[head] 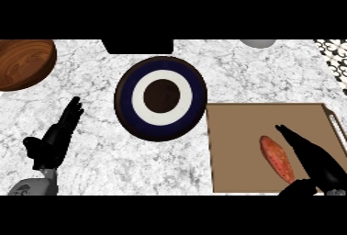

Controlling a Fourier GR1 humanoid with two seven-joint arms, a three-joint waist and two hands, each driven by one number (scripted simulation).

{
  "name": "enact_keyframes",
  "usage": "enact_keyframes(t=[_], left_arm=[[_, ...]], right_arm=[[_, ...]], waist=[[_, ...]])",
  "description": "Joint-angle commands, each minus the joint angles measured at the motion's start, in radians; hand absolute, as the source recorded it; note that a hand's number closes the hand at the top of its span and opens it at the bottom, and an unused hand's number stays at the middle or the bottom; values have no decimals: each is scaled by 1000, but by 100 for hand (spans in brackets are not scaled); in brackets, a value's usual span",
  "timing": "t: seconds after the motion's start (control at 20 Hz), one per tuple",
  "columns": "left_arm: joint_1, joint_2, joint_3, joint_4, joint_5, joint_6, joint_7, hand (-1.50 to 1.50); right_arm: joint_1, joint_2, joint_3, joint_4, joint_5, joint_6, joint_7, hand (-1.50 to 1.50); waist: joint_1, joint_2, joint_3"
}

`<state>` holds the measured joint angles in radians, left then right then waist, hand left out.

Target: Pick the sweet potato from the tray and place it in the plate

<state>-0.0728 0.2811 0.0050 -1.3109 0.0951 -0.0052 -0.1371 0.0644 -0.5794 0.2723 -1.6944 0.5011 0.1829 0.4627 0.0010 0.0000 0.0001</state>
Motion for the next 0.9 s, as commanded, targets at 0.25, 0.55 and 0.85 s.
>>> enact_keyframes(t=[0.25,0.55,0.85], left_arm=[[62,-15,38,-11,-32,-43,-61,0],[48,-27,35,-37,-41,-39,-14,0],[55,-24,57,-58,-31,-56,-2,0]], right_arm=[[9,90,-50,165,112,-22,-159,-150],[-44,124,-28,311,153,-18,-291,150],[-21,129,-42,191,168,-10,-306,150]], waist=[[-1,0,0],[3,0,0],[-1,-1,0]])
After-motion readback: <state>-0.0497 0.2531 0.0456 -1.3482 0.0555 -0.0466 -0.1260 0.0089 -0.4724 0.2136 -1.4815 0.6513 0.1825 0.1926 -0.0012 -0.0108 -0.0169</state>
